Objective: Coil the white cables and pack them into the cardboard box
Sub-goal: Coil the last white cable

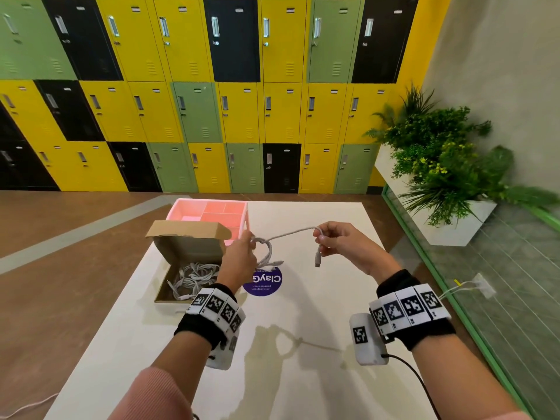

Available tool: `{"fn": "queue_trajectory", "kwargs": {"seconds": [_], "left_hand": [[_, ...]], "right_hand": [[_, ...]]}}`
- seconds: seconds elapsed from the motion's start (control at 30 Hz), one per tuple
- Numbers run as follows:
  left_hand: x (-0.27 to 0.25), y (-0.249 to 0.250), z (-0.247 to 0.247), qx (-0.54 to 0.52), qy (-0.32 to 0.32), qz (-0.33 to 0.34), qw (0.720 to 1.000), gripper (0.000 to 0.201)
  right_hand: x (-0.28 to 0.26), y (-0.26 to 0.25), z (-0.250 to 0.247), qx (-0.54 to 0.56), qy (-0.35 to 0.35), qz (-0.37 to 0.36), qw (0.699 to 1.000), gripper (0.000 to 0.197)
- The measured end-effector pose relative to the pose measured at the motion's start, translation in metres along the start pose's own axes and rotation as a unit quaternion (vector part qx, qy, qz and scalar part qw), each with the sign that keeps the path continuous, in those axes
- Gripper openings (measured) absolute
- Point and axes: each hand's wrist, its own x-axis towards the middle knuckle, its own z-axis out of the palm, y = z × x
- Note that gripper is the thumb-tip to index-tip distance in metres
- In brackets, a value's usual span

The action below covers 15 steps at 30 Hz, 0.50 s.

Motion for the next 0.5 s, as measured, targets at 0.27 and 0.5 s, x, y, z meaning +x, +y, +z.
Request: {"fn": "queue_trajectory", "kwargs": {"seconds": [0.27, 0.5], "left_hand": [[-0.007, 0.010, -0.007, -0.504, -0.059, -0.129, 0.852, 0.024], [-0.007, 0.021, -0.008, -0.579, -0.109, -0.102, 0.801, 0.036]], "right_hand": [[-0.002, 0.015, 0.003, 0.075, -0.013, 0.051, 0.996, 0.021], [0.002, 0.039, 0.012, 0.042, 0.061, 0.048, 0.996, 0.026]]}}
